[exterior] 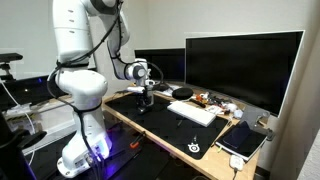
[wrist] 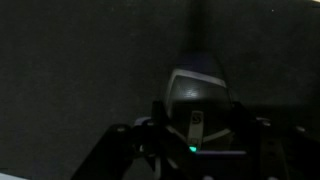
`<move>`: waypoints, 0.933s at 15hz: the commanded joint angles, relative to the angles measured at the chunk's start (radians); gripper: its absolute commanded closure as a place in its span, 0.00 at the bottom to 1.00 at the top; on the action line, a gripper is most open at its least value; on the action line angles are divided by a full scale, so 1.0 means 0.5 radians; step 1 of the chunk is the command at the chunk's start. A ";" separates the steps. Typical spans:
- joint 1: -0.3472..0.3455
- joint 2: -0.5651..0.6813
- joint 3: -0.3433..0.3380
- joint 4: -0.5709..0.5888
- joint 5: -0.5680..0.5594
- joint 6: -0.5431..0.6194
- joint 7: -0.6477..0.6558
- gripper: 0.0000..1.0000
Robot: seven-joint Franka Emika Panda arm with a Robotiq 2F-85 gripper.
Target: Put the mouse and the small thing that is next to it on the right side of the spray bottle
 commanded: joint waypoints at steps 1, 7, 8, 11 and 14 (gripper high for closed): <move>0.009 0.009 -0.022 0.018 -0.051 -0.030 0.105 0.56; -0.005 -0.024 -0.029 -0.018 -0.007 -0.034 0.051 0.07; -0.008 -0.040 -0.027 -0.030 0.004 -0.033 0.033 0.02; -0.020 -0.084 -0.023 -0.061 0.030 -0.033 -0.019 0.00; -0.035 -0.152 -0.026 -0.113 0.050 -0.022 -0.062 0.00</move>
